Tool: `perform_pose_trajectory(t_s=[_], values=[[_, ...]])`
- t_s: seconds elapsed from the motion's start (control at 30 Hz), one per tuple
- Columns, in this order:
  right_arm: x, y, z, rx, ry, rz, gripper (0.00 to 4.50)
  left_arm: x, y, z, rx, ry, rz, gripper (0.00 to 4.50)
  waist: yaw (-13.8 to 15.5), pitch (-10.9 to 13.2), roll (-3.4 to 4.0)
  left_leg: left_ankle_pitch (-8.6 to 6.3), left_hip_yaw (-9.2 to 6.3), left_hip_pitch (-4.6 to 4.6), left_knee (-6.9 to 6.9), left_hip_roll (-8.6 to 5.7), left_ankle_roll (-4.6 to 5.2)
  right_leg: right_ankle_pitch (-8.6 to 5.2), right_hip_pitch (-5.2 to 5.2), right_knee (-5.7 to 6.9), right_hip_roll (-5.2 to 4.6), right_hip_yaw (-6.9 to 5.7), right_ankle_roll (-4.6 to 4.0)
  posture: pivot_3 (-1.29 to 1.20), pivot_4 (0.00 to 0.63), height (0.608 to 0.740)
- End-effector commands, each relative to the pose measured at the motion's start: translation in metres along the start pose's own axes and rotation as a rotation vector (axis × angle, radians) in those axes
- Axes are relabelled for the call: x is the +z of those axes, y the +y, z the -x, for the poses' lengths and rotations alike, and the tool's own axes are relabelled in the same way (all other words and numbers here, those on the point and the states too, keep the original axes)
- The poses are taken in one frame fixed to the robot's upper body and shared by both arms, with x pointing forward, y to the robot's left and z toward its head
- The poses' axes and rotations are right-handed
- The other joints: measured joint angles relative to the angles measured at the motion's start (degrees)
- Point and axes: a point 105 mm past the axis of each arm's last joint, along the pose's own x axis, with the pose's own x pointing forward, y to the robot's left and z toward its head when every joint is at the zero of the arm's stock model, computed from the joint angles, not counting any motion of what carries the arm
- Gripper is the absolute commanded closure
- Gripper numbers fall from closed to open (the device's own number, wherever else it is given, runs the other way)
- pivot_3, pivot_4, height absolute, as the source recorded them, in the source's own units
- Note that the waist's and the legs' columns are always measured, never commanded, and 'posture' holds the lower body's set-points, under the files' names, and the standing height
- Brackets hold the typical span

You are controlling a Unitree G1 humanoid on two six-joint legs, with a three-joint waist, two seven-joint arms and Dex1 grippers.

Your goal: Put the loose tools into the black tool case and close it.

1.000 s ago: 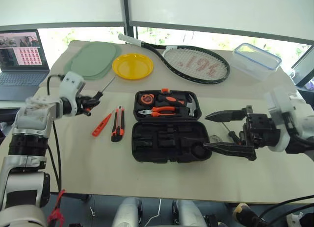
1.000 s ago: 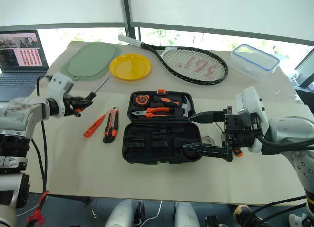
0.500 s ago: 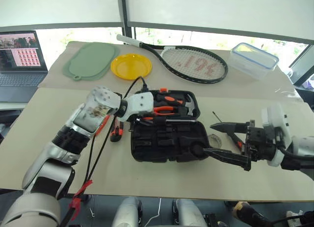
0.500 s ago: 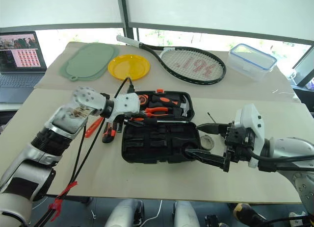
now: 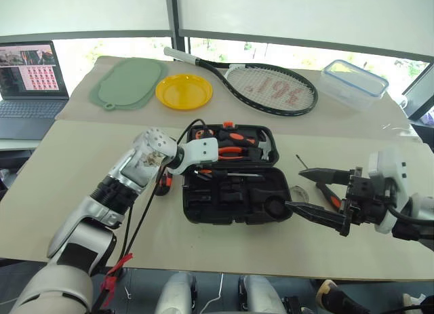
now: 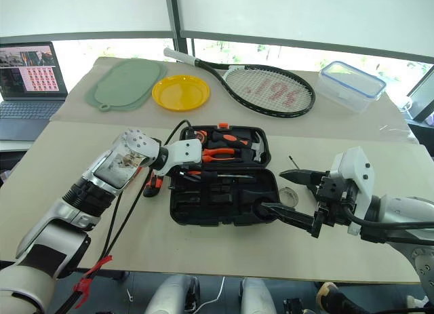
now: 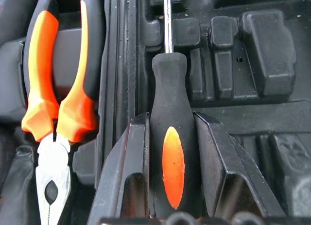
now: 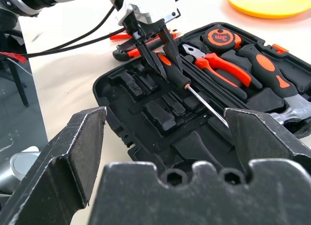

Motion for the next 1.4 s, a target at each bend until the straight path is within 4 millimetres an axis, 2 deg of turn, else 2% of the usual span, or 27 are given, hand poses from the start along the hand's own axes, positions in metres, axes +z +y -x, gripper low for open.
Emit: perform_pose_trajectory(t_s=[0.03,0.07,0.1,0.13,0.17,0.27,0.3,0.47,0.57,0.63,0.67,0.7,0.9,1.4], values=[[0.011,-0.002,0.002,-0.022,-0.018,0.064,0.00,0.006,0.006,0.002,0.037,-0.016,-0.007,2.61,0.03,0.00,0.00,0.00,0.00,0.00,0.01,0.00,0.00,0.00,0.01,0.00,-0.01,0.00,0.00,0.00,0.150,0.738],[0.011,-0.002,0.002,-0.022,-0.018,0.065,0.00,0.006,0.008,0.003,0.044,-0.016,-0.003,2.45,0.08,0.00,0.00,0.00,-0.01,0.00,0.01,0.00,0.00,0.00,0.01,0.00,-0.01,0.00,0.01,0.00,0.150,0.738],[0.011,-0.002,0.001,-0.022,-0.018,0.065,0.00,0.006,0.009,0.003,0.047,-0.016,0.000,2.00,0.12,0.00,0.00,0.00,-0.01,0.00,0.02,0.00,0.00,0.01,0.02,0.00,-0.01,0.00,0.01,0.00,0.150,0.738],[0.011,-0.003,0.001,-0.021,-0.018,0.065,0.00,0.007,0.008,0.005,0.044,-0.020,-0.001,1.78,0.14,0.00,0.00,0.00,-0.01,0.00,0.04,0.00,0.00,0.01,0.02,0.01,-0.02,0.00,0.02,0.00,0.150,0.738],[0.011,-0.003,0.001,-0.020,-0.018,0.065,0.00,0.010,0.008,0.007,0.040,-0.029,0.000,1.30,0.14,0.00,0.00,0.00,-0.01,-0.01,0.06,0.00,0.01,0.01,0.02,0.01,-0.01,0.00,0.02,0.00,0.150,0.738],[0.010,-0.003,0.001,-0.014,-0.015,0.064,0.00,0.021,0.008,0.017,0.036,-0.065,-0.003,0.26,0.06,0.00,0.00,0.00,-0.01,-0.01,0.10,0.01,0.01,0.02,0.02,0.04,-0.01,0.01,0.04,0.00,0.150,0.738],[0.010,-0.003,0.001,-0.013,-0.014,0.063,0.00,0.024,0.008,0.022,0.035,-0.073,-0.005,0.10,0.02,0.00,0.00,0.00,-0.02,-0.01,0.11,0.02,0.01,0.03,0.02,0.04,-0.01,0.01,0.04,0.00,0.150,0.738],[0.008,-0.005,0.000,-0.010,-0.010,0.062,0.00,0.034,0.011,0.033,0.053,-0.108,-0.012,0.10,0.04,0.00,0.00,0.00,-0.02,-0.01,0.10,0.02,0.02,0.02,0.01,0.04,-0.01,0.01,0.04,0.00,0.150,0.738],[0.008,-0.005,-0.001,-0.008,-0.014,0.063,0.00,0.034,0.011,0.031,0.049,-0.112,-0.018,0.82,0.09,0.00,0.00,-0.01,-0.02,-0.01,0.11,0.01,0.02,0.03,0.03,0.03,-0.02,0.01,0.05,0.00,0.150,0.738],[0.007,-0.005,-0.002,-0.008,-0.015,0.064,0.00,0.029,0.012,0.026,0.047,-0.090,-0.033,1.61,0.04,0.00,0.00,-0.01,-0.01,-0.01,0.12,0.00,0.03,0.03,0.03,0.03,-0.01,0.01,0.05,0.00,0.150,0.738],[0.007,-0.005,-0.002,-0.008,-0.014,0.064,0.00,0.025,0.013,0.022,0.050,-0.077,-0.045,1.88,0.01,0.00,0.00,-0.01,-0.01,0.00,0.11,0.00,0.02,0.03,0.02,0.03,0.00,0.01,0.05,0.00,0.150,0.738],[0.006,-0.005,-0.003,-0.010,-0.011,0.065,0.00,0.023,0.014,0.019,0.051,-0.070,-0.046,2.39,-0.01,0.00,0.00,-0.01,-0.01,0.00,0.11,-0.01,0.02,0.03,0.02,0.03,0.00,0.01,0.05,0.00,0.150,0.738],[0.002,-0.008,-0.002,-0.025,0.000,0.067,0.00,0.015,0.016,0.003,0.038,-0.068,-0.031,4.43,0.07,0.00,0.00,-0.01,-0.01,-0.04,0.14,-0.07,0.04,0.04,0.02,0.02,-0.01,0.01,0.06,0.00,0.150,0.738],[-0.006,-0.011,-0.002,-0.048,0.016,0.054,0.00,-0.015,0.003,-0.026,-0.024,0.062,-0.116,4.43,0.56,-0.14,0.07,-0.03,-0.01,0.05,0.23,-0.04,0.07,0.07,0.16,0.03,-0.05,0.02,0.11,0.00,0.150,0.738]])
